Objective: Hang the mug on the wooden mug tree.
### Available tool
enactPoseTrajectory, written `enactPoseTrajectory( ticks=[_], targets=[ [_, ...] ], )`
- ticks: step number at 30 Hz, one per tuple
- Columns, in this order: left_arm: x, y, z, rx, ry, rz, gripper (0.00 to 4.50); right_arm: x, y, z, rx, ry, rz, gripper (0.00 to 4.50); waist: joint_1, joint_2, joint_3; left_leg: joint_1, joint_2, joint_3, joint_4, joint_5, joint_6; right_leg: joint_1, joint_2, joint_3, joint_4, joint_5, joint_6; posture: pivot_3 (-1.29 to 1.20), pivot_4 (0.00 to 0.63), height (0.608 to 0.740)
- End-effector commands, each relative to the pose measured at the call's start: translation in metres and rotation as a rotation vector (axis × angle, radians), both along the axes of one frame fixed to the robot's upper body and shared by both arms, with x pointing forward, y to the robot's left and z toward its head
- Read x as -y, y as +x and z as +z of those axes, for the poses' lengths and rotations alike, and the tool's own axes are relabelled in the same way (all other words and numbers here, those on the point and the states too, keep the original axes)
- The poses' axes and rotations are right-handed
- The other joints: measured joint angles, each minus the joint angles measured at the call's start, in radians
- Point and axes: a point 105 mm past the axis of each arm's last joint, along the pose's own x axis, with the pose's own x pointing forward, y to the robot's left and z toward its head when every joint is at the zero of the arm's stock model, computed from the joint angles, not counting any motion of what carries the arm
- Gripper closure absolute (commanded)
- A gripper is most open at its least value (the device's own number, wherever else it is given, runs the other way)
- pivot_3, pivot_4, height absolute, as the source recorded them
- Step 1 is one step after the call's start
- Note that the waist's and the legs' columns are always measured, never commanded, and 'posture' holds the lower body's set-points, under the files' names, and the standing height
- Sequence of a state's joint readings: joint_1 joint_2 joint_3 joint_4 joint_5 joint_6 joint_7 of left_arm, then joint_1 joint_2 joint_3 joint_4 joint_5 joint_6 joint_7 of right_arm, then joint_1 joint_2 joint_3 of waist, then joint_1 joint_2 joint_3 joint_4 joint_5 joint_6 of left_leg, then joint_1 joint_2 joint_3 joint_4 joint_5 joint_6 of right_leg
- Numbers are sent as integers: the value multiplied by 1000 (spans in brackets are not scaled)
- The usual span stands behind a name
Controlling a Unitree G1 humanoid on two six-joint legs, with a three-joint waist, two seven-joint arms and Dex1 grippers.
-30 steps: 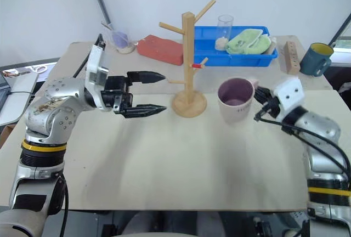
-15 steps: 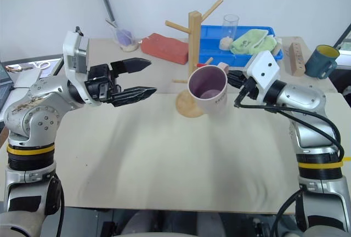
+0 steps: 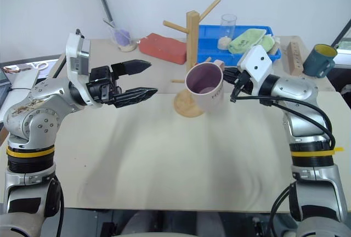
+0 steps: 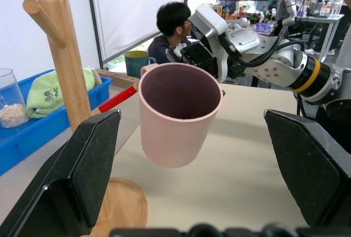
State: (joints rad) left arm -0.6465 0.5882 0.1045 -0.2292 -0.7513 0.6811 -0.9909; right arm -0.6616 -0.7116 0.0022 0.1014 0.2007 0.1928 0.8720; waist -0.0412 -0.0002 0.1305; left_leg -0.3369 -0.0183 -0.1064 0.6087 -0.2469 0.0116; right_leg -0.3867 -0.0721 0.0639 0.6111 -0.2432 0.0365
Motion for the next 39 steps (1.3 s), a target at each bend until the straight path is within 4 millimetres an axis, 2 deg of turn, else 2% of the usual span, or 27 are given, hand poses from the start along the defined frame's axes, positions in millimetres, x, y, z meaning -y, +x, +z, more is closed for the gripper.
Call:
enactPoseTrajectory(
  ticks=[1,21,39],
  targets=[
    [-1,-6,8,54,8,-13,0,-10,2,17,56,3,25,4472,0,0,0,0,0,0,0,0,0,0,0,0,0,0,0,0,150,740],
    [-2,-7,6,58,10,3,0,-25,11,9,14,-29,56,4472,0,0,0,0,0,0,0,0,0,0,0,0,0,0,-1,0,150,740],
    [-3,-7,4,62,15,12,0,-28,21,3,-16,-50,45,4472,1,0,0,0,0,0,0,0,0,0,0,0,0,1,-1,0,150,740]
  ],
)
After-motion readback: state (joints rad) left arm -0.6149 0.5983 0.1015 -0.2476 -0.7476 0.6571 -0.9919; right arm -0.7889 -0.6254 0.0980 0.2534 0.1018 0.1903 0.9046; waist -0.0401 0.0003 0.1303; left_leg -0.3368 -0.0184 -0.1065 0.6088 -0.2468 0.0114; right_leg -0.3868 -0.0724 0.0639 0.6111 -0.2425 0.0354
